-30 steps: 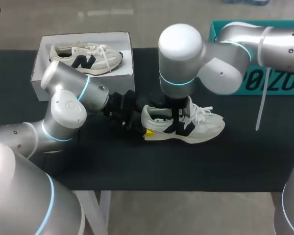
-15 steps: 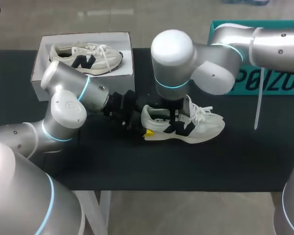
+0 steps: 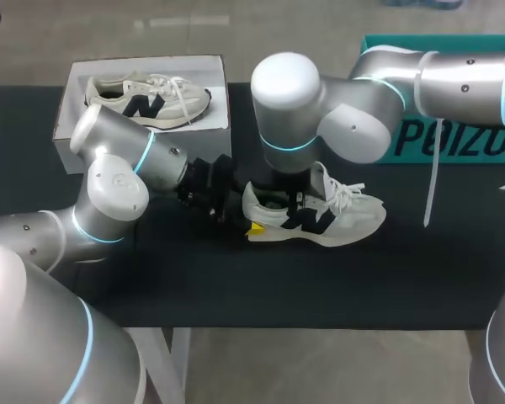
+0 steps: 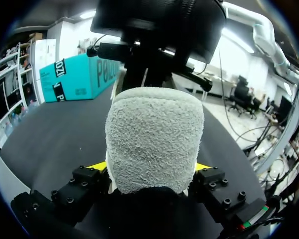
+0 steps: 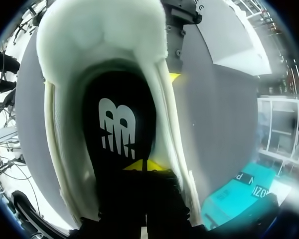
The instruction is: Take the shoe out of the shoebox, open the shoe tongue, remove and reinsert the insole, then place the shoe into the shoebox
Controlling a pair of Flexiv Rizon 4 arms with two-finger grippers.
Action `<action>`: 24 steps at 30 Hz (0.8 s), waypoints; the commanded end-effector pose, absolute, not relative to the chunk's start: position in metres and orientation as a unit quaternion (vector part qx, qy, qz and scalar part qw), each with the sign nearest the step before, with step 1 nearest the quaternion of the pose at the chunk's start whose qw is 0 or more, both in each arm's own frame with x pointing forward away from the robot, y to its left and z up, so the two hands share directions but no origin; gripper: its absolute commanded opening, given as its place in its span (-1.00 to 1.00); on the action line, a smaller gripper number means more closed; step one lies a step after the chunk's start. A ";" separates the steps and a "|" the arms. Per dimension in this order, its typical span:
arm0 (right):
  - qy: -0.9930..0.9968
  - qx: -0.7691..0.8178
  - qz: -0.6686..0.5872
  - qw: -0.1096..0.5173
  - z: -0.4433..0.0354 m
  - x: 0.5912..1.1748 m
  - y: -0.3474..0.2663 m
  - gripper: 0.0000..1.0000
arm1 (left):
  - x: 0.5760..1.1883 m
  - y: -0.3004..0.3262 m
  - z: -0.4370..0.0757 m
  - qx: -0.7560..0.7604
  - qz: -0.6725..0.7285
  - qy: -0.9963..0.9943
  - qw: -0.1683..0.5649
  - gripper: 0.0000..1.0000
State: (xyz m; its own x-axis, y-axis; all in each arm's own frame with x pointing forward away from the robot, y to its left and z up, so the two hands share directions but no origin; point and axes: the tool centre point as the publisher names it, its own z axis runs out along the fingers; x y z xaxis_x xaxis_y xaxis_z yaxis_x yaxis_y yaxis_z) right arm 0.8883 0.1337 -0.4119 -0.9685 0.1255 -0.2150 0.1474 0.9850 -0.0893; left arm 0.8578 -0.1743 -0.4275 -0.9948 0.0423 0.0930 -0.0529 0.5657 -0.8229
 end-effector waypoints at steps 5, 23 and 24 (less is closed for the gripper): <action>0.988 0.083 -0.047 0.118 -0.413 0.891 0.129 -1.00 | 0.859 -0.175 -0.429 0.002 0.466 -0.883 0.052 -1.00; 0.986 0.082 -0.047 0.134 -0.413 0.899 0.137 -0.76 | 0.859 -0.175 -0.429 0.002 0.466 -0.883 0.052 -1.00; 0.987 0.081 -0.047 0.131 -0.414 0.899 0.137 -0.76 | 0.859 -0.175 -0.429 0.002 0.466 -0.883 0.052 -1.00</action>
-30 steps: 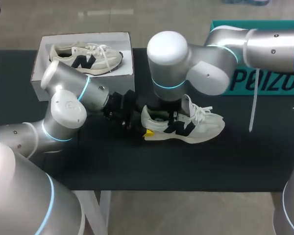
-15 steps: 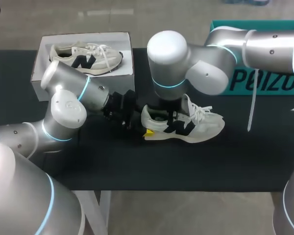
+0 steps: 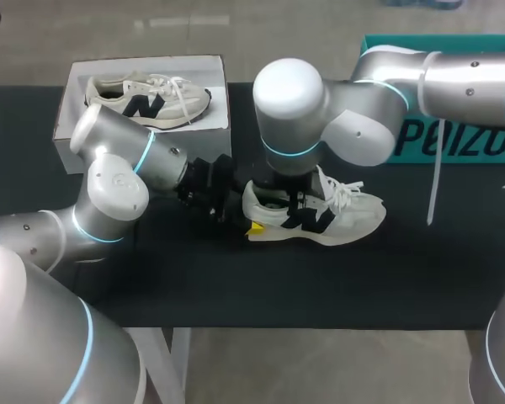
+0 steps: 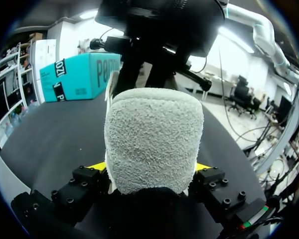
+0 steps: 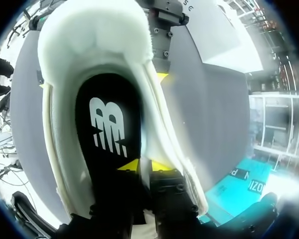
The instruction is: Take the shoe out of the shoebox, open the shoe tongue, remove and reinsert the insole, then place the shoe into the shoebox
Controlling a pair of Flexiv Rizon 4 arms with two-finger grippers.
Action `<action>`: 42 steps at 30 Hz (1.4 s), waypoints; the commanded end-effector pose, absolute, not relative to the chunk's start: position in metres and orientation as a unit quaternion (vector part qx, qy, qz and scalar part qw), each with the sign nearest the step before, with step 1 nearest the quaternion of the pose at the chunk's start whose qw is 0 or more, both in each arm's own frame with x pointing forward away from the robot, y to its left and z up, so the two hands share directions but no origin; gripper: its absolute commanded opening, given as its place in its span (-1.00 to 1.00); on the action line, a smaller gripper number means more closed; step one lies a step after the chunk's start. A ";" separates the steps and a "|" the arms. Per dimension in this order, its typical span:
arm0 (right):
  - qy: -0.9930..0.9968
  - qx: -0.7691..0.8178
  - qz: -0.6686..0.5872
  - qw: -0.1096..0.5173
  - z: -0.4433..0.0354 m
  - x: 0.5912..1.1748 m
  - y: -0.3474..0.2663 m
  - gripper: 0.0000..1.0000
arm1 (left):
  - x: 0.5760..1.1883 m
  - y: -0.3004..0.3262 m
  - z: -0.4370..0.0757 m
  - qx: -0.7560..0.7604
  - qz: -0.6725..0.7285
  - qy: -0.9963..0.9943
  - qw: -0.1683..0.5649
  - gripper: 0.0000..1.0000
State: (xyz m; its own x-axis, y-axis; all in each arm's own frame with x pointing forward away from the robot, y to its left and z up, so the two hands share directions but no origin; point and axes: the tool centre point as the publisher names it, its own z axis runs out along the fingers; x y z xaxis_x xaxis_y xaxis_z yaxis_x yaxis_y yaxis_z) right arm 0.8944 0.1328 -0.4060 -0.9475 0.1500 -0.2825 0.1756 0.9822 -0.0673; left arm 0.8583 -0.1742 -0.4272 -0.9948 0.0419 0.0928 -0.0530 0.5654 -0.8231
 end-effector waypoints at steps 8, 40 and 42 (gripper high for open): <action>0.992 0.069 -0.053 0.097 -0.431 0.884 0.139 -0.51 | 0.859 -0.175 -0.429 0.002 0.466 -0.883 0.052 -1.00; 0.995 0.078 -0.037 -0.044 -0.453 0.848 0.136 -1.00 | 0.859 -0.175 -0.429 0.002 0.466 -0.883 0.052 -1.00; 0.994 0.089 -0.043 -0.043 -0.449 0.849 0.134 -1.00 | 0.859 -0.175 -0.429 0.002 0.466 -0.883 0.052 -1.00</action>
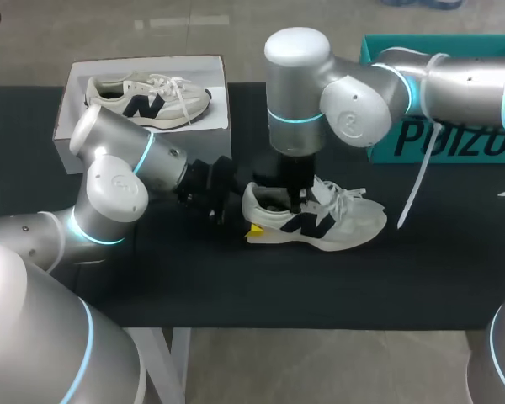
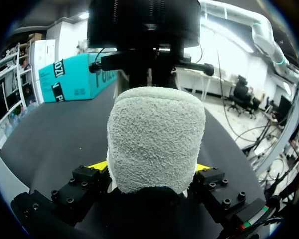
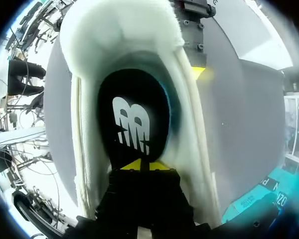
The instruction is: Take the shoe out of the shoebox, open the shoe tongue, remove and reinsert the insole, then place the shoe into the shoebox
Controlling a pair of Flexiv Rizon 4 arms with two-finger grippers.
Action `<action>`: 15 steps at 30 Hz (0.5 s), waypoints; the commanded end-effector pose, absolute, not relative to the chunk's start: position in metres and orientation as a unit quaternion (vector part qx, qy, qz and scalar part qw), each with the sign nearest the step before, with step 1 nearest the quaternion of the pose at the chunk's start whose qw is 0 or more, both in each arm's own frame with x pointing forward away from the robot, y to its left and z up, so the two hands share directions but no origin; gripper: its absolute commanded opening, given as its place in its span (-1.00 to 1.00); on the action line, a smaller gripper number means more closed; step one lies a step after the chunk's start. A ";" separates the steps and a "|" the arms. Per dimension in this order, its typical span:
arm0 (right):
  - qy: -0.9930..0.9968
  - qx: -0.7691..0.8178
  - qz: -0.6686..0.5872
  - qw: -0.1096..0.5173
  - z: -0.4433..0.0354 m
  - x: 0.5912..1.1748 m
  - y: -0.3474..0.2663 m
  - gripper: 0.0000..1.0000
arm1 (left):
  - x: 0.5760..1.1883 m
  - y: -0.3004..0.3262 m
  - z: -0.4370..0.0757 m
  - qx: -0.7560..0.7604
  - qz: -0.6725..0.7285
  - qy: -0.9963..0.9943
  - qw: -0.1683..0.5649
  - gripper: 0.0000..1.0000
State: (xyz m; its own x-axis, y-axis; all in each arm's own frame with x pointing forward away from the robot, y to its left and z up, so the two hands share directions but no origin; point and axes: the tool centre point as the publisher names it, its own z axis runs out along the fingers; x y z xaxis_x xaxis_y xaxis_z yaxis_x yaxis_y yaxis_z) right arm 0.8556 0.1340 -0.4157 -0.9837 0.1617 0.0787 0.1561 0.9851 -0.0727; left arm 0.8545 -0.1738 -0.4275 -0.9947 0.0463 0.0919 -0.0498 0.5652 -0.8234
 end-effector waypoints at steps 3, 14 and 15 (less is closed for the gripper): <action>-0.993 -0.109 0.041 0.033 -0.433 0.851 0.130 -1.00 | 0.859 -0.175 -0.429 0.002 0.466 -0.883 0.052 -1.00; -0.988 -0.151 0.007 -0.045 -0.378 0.862 0.115 -1.00 | 0.859 -0.175 -0.429 0.002 0.466 -0.883 0.052 -1.00; -0.987 -0.153 0.003 -0.050 -0.374 0.863 0.114 -1.00 | 0.859 -0.175 -0.429 0.002 0.466 -0.883 0.052 -1.00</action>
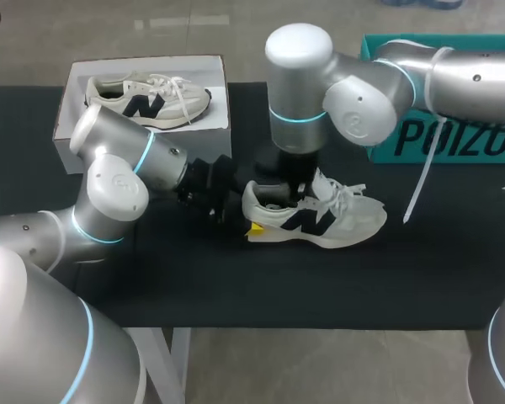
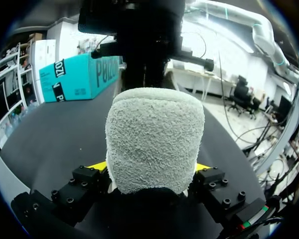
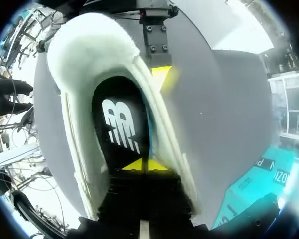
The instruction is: Take the shoe out of the shoebox, open the shoe tongue, remove and reinsert the insole, then place the shoe into the shoebox
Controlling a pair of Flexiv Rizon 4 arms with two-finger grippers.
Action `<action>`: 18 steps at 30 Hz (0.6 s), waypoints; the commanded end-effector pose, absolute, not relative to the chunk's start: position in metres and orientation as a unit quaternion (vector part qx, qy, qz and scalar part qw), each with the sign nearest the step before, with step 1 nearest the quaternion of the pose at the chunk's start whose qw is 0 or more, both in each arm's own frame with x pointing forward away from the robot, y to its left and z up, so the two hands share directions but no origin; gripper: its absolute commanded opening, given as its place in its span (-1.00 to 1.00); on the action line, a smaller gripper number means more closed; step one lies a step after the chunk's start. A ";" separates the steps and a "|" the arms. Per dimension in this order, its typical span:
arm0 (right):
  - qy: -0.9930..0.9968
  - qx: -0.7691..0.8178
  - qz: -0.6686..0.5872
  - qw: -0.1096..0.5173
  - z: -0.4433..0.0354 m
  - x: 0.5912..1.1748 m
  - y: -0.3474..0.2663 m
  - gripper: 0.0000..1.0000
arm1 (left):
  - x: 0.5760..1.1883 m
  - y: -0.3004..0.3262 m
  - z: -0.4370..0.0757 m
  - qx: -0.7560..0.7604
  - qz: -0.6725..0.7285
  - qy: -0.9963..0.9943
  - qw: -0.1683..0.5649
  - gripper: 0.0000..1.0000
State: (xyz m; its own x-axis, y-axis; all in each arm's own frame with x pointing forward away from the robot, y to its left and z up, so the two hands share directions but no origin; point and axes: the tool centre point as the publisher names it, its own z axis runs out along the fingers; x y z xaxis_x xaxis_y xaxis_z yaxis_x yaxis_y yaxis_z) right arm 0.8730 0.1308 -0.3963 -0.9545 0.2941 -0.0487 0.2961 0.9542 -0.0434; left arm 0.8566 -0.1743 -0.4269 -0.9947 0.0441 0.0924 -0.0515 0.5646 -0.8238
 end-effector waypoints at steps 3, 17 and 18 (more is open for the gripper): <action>0.985 0.161 0.013 0.065 -0.364 0.865 0.112 -1.00 | 0.859 -0.175 -0.429 0.002 0.466 -0.883 0.052 -1.00; 0.976 0.190 0.046 0.092 -0.347 0.870 0.101 -1.00 | 0.859 -0.175 -0.429 0.002 0.466 -0.883 0.052 -1.00; 0.976 0.190 0.049 0.093 -0.347 0.870 0.101 -1.00 | 0.859 -0.175 -0.429 0.002 0.466 -0.883 0.052 -1.00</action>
State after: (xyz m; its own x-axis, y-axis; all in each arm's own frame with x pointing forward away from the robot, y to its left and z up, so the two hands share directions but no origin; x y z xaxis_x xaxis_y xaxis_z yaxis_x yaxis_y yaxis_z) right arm 0.8745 0.1080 -0.3484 -0.9119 0.3786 -0.1583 0.3651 0.9247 0.1079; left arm 0.8573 -0.1748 -0.4266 -0.9948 0.0437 0.0924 -0.0517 0.5647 -0.8237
